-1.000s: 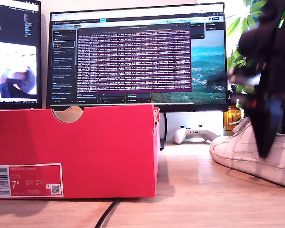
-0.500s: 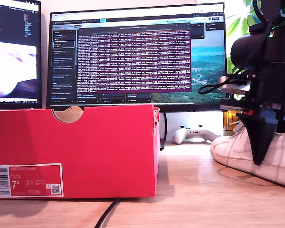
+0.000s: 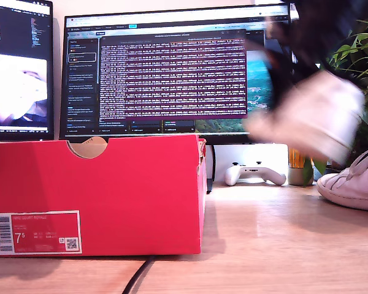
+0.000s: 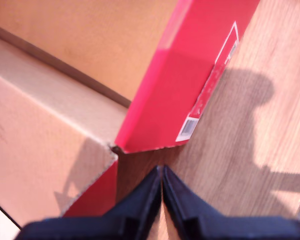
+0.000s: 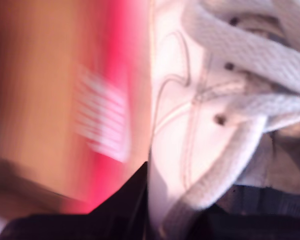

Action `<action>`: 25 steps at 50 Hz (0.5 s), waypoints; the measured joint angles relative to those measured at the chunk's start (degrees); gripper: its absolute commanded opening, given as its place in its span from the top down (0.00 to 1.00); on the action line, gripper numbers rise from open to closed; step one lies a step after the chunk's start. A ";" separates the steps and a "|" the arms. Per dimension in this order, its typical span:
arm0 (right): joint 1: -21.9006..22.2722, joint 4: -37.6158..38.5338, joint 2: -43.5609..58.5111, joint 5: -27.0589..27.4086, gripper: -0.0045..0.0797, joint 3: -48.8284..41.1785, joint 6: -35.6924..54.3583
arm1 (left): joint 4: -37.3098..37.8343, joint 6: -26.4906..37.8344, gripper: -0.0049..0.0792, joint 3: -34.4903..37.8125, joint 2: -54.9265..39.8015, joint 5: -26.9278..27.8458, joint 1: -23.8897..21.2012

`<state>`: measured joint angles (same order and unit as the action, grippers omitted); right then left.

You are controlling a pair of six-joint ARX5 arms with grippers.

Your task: Pack the white shoes by picking the first shoe and placing it inside the red shoebox, left side, then picking and rotating the second shoe and placing it in the shoebox

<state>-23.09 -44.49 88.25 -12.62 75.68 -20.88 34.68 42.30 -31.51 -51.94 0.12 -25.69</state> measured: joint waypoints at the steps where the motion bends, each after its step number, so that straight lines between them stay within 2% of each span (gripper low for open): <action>1: -0.50 0.83 -0.20 -0.46 0.96 0.33 0.00 | 0.00 0.00 0.96 0.00 0.00 0.00 0.00; 8: -4.37 6.45 -0.68 -3.56 0.96 0.66 -7.43 | -0.02 -0.02 0.96 0.00 0.00 0.00 0.00; 25: -14.67 24.20 -0.61 -3.56 0.96 0.61 -20.26 | 0.00 0.00 0.96 0.00 0.00 0.00 0.00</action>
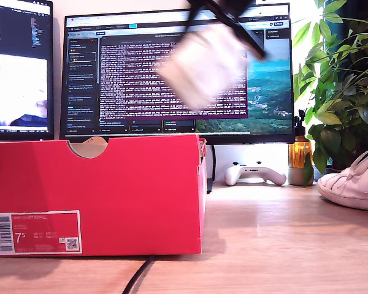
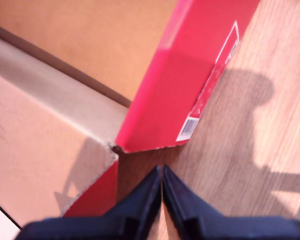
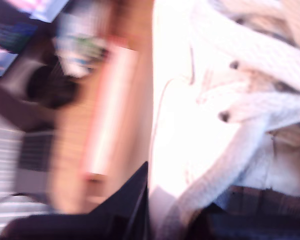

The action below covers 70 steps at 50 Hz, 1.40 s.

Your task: Pack the white shoes by picking the first shoe and placing it inside the red shoebox, left side, then picking and rotating the second shoe and placing it in the shoebox

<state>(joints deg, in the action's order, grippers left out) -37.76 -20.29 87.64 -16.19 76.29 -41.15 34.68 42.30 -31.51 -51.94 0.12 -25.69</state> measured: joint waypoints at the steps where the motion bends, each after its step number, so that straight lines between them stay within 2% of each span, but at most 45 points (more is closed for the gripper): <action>1: -0.37 0.74 0.02 0.02 0.96 0.00 -0.55 | 0.00 0.00 0.96 0.00 0.00 0.00 0.00; 14: -3.43 10.23 3.50 0.11 0.96 0.00 -8.07 | 0.00 0.00 0.96 0.00 0.00 0.00 0.00; 38: -7.82 18.47 13.62 0.83 0.96 0.00 -13.35 | -0.02 -0.02 0.96 0.00 0.00 -0.02 0.00; 51: -8.46 18.93 19.26 1.88 0.96 0.72 -13.33 | -0.04 -0.02 0.96 0.00 0.00 -0.02 0.00; 60: -8.44 18.27 24.33 4.94 0.96 1.05 -13.27 | -0.02 0.00 0.96 0.00 0.00 -0.26 0.00; 70: -8.46 18.03 25.51 7.78 0.96 1.09 -13.03 | -0.04 0.00 0.96 0.00 0.00 -0.61 0.00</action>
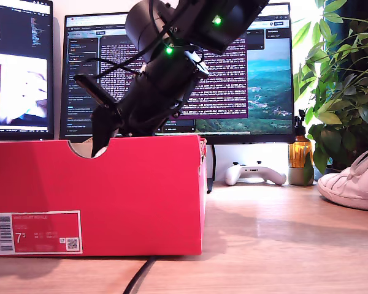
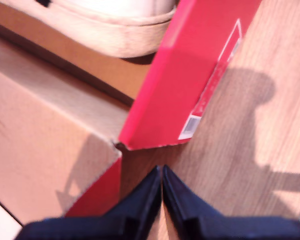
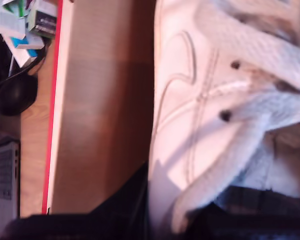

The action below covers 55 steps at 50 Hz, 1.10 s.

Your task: Pack the white shoes by picking the first shoe and placing it inside the red shoebox, left side, then picking and rotating the second shoe and placing it in the shoebox

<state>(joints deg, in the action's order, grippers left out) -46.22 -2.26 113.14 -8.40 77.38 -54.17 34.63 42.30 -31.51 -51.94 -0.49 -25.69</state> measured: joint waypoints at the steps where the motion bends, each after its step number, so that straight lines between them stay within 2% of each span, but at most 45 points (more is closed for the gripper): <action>1: 0.00 0.00 0.00 0.00 0.96 0.09 0.00 | 0.00 0.00 0.96 0.00 0.00 -0.02 0.00; 5: 0.00 0.04 0.02 0.02 0.92 0.20 -0.02 | 0.02 -0.02 0.96 0.00 0.00 -0.02 0.00; 12: -0.13 0.15 0.02 0.00 0.73 0.20 -0.02 | 0.02 0.00 0.96 0.00 0.00 -0.02 0.00; 22: -1.16 2.08 0.02 -0.24 0.60 1.40 0.00 | 0.00 0.00 0.96 0.00 0.00 -0.02 0.00; 39: -1.31 2.38 0.02 -2.73 0.56 2.56 2.08 | 0.00 -0.02 0.96 0.00 0.00 -0.02 0.00; 49: 0.76 -5.05 -0.39 -5.22 0.56 8.24 6.62 | 0.00 -0.02 0.96 0.00 0.00 -0.02 0.00; 55: 3.74 -12.13 -2.64 -5.77 0.56 10.69 9.84 | 0.00 -0.02 0.96 0.00 0.00 -0.02 0.00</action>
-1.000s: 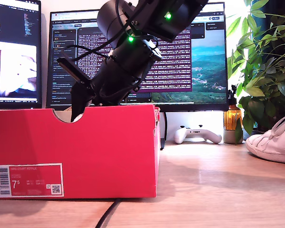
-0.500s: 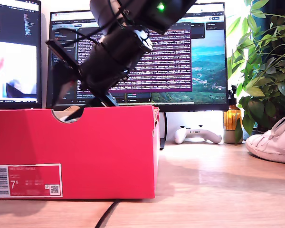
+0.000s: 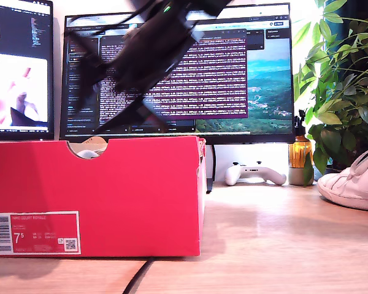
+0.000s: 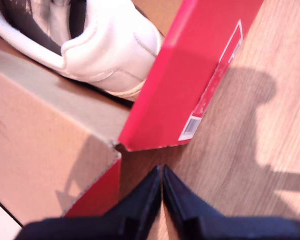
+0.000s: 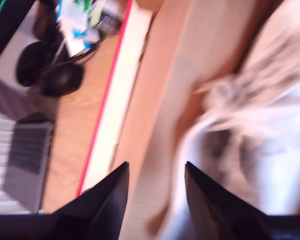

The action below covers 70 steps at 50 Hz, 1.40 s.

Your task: Pack the white shoes by picking the first shoe and placing it inside the red shoebox, left side, then picking and rotating the second shoe and placing it in the shoebox

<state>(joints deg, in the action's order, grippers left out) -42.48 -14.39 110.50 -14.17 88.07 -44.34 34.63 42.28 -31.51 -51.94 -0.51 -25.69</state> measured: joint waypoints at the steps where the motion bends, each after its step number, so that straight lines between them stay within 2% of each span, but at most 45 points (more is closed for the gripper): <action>1: 0.59 -0.94 -0.48 -0.42 0.56 0.22 0.52 | 0.00 0.02 0.96 0.00 0.00 0.00 0.00; 10: 8.02 -7.96 -3.63 -9.31 0.56 2.89 0.72 | 0.00 0.02 0.96 0.00 0.00 0.00 0.00; 14: 11.19 -11.93 -4.15 -8.92 0.56 4.26 -0.48 | 0.00 0.02 0.96 0.00 0.00 0.00 0.00; 21: 14.29 -20.59 -5.25 -0.31 0.56 4.31 -4.39 | 0.02 0.02 0.96 0.00 0.00 0.02 0.00; 34: 14.60 -33.70 -7.67 19.61 0.56 4.28 -12.11 | 0.00 0.02 0.96 0.00 0.00 0.04 0.00; 42: 15.30 -44.11 -12.28 28.37 0.56 4.28 -16.61 | 0.00 0.02 0.96 0.00 0.00 0.09 0.00; 43: 15.43 -45.31 -12.83 29.38 0.56 4.28 -19.50 | 0.00 0.00 0.96 0.00 0.00 0.09 0.00; 53: 16.26 -58.05 -15.78 40.30 0.56 4.28 -27.74 | -0.02 0.02 0.96 0.00 0.00 0.11 0.00; 58: 17.09 -63.95 -15.80 42.21 0.56 4.20 -33.94 | -0.02 0.02 0.96 0.00 0.00 0.11 0.00; 70: 19.91 -63.36 -17.73 42.21 0.56 1.60 -35.47 | 0.00 0.02 0.96 0.00 0.00 0.13 0.00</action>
<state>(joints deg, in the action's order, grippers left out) -22.57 -77.76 92.77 28.03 89.67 -79.81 34.63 42.30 -31.51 -51.94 -0.38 -25.69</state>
